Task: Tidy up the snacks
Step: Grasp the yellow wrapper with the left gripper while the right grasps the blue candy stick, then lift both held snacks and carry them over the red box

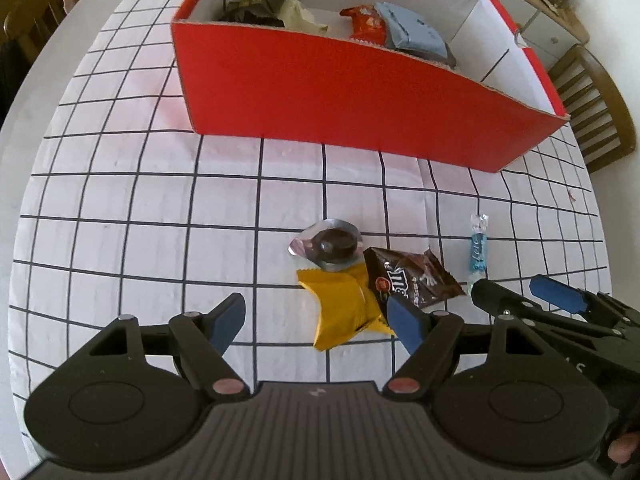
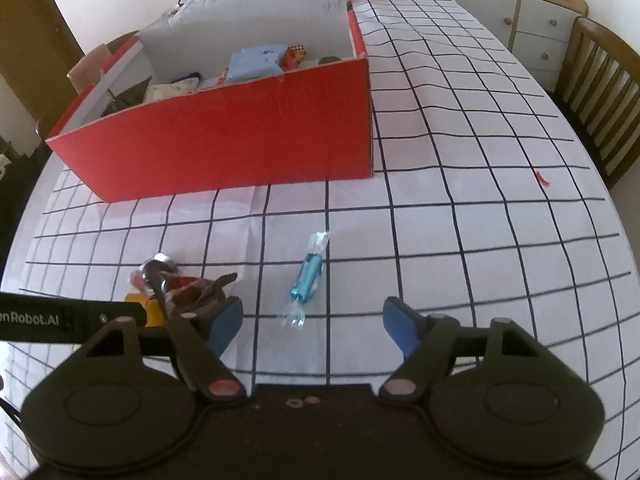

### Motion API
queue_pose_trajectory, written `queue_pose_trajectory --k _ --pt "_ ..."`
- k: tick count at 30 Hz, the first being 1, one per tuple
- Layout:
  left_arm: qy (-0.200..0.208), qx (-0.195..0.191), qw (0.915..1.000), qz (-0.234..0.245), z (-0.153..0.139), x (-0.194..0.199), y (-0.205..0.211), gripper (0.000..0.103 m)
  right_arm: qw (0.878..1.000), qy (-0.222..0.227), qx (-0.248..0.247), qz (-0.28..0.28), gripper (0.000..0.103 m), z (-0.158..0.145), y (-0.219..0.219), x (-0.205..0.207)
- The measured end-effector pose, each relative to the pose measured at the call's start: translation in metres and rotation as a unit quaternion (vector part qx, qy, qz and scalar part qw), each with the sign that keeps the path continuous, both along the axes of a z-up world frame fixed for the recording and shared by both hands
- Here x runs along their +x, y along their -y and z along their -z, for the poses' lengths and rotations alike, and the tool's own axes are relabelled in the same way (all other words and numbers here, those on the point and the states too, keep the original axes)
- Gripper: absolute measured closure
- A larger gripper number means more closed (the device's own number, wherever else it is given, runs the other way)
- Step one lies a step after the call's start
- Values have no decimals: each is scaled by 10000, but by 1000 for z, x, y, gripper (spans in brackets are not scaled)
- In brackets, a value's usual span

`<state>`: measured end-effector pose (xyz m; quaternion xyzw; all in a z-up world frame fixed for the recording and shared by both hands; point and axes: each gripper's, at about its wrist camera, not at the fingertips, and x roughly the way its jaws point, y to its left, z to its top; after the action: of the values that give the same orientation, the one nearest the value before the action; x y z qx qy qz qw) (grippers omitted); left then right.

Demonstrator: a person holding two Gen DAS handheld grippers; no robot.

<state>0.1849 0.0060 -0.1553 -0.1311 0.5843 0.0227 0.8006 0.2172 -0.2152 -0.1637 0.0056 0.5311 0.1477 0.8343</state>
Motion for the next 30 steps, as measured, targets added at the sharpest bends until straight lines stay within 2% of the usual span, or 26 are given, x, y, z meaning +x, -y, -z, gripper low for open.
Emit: queue_pose_trajectory --k 8,10,14,19,22,24,25,26,30 --pt "-173 101 9998 7 16 10 6 25 9994 -1 -303 -174 49 14 -16 8" --pt "-187 97 9998 -15 19 11 6 26 9991 85 -382 -183 51 15 -20 9" --pt "-185 205 9996 -5 22 14 6 27 9977 238 -608 -192 62 16 -27 9" --pt "-199 373 9990 112 25 14 12 35 9959 440 -746 -273 74 16 -31 2" --pt "-182 594 9979 168 24 14 16 43 9955 493 -746 -305 82 14 -31 -1" --pt "-133 638 9976 212 23 12 16 52 9956 517 -726 -299 92 14 -29 -3" --pt "-111 638 9976 235 23 11 16 56 9956 530 -725 -276 93 14 -27 -4" --pt "-92 629 9976 257 22 10 15 63 9958 538 -695 -242 94 14 -25 -4" --pt "-62 525 9983 254 19 4 12 65 9963 590 -613 -119 94 16 -19 -5"
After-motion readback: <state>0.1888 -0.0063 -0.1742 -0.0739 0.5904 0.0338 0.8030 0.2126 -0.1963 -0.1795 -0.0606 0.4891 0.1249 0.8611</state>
